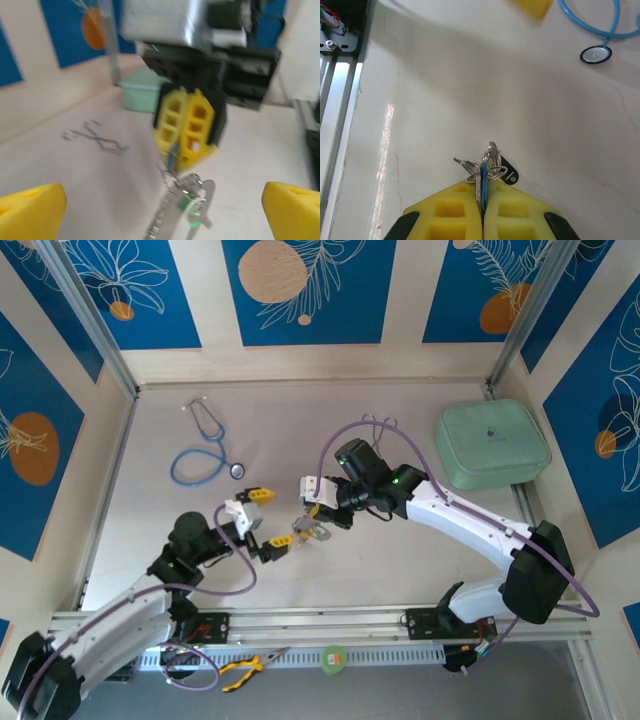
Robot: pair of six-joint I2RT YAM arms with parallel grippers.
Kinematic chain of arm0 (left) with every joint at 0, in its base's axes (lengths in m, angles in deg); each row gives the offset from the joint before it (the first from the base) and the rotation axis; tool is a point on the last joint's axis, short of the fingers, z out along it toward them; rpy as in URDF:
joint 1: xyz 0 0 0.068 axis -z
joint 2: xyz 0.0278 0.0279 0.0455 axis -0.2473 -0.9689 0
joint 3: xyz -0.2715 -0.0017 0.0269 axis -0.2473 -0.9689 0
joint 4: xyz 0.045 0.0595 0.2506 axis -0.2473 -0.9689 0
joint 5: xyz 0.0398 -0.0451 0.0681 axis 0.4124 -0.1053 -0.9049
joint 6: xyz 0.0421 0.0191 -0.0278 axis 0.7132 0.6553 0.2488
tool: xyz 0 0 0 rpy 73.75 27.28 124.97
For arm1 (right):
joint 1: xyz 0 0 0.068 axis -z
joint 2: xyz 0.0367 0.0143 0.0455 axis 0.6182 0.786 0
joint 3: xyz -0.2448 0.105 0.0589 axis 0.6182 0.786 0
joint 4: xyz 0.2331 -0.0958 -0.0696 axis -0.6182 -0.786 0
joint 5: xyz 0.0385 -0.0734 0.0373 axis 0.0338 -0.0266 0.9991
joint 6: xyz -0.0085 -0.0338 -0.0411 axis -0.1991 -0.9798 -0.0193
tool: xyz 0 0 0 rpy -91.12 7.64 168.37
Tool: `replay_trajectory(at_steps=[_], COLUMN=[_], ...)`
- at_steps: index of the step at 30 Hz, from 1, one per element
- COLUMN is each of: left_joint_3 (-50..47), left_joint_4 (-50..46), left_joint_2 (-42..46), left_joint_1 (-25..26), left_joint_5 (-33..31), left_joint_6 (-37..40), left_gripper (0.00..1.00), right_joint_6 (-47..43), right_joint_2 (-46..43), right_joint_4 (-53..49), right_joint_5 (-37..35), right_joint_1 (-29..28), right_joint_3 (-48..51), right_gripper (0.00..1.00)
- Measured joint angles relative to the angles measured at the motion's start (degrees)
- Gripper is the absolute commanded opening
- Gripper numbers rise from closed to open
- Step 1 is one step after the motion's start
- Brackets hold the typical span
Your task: Put the keys on the keyring
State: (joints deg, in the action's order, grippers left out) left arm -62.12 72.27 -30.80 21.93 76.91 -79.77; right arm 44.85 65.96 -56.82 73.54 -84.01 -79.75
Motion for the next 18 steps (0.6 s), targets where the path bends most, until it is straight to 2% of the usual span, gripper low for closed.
replay_trajectory(at_steps=[5,10,13,18], left_joint_3=[0.02,1.25,2.45,2.84], left_joint_4=[-3.98,-10.88,-14.29,-15.96], left_joint_2=[9.79,16.17,18.99,20.33], left_joint_1=[0.0,0.0,0.0,0.0], left_joint_5=[-21.22,-41.64,-49.92,-55.49], left_joint_6=[0.04,-0.07,-0.57,-1.07], left_gripper=[1.0,1.0,1.0,1.0], right_joint_6=[1.38,7.21,12.11,16.35], right_joint_2=[4.22,9.55,12.22,16.83], right_joint_4=[3.41,13.46,21.0,26.25], right_joint_5=[0.22,3.41,4.9,3.23], right_joint_1=[-2.71,-3.67,-3.67,-3.54], right_joint_3=[-2.27,-6.58,-8.02,-7.34], right_gripper=[0.0,0.0,0.0,0.0])
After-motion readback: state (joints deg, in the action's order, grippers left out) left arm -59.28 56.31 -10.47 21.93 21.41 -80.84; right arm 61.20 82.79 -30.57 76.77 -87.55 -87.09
